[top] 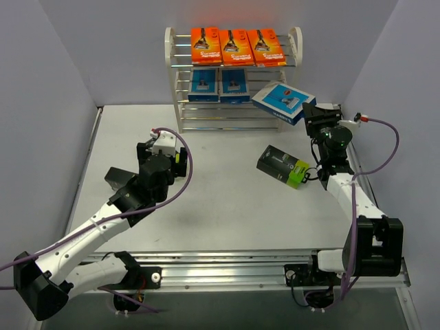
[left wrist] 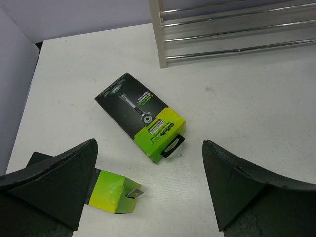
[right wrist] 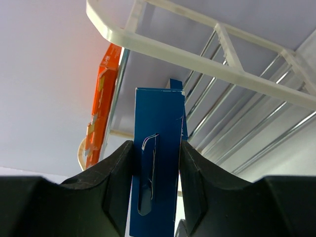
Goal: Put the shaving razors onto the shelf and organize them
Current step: Place the shaving razor onto shelf
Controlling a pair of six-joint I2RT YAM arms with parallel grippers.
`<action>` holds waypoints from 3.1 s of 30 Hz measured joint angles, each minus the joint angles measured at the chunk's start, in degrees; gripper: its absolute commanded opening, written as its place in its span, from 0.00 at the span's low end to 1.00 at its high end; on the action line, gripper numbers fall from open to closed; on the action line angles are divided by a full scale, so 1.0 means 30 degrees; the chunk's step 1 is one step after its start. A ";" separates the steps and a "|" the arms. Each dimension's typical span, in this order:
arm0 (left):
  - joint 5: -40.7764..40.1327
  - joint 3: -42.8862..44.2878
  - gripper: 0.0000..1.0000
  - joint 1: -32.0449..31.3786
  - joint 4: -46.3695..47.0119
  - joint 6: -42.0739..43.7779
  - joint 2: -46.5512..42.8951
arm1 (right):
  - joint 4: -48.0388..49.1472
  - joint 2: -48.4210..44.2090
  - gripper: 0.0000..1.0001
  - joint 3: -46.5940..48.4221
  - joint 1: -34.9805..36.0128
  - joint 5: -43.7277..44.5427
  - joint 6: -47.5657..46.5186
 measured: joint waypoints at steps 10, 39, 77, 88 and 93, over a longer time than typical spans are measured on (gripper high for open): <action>0.0073 -0.0044 0.96 -0.0211 0.0080 0.0000 0.0000 | 0.1348 0.0940 0.00 0.0386 0.0364 0.1377 -0.0058; 0.0262 -0.0255 0.96 -0.1413 0.0386 0.0430 0.0182 | 0.5632 0.5078 0.00 0.1632 0.1916 0.3818 -0.0940; 0.0036 -0.0342 0.96 -0.1982 0.0933 0.0889 0.0255 | 0.7322 0.6579 0.35 0.1260 0.2433 0.4218 -0.1953; 0.0036 -0.0357 0.96 -0.1982 0.0933 0.0925 0.0255 | 0.7970 0.7074 0.45 0.0925 0.2667 0.3861 -0.1916; 0.0036 -0.0357 0.96 -0.1982 0.0933 0.0925 0.0255 | 0.8058 0.7074 0.45 0.0852 0.2667 0.3621 -0.1851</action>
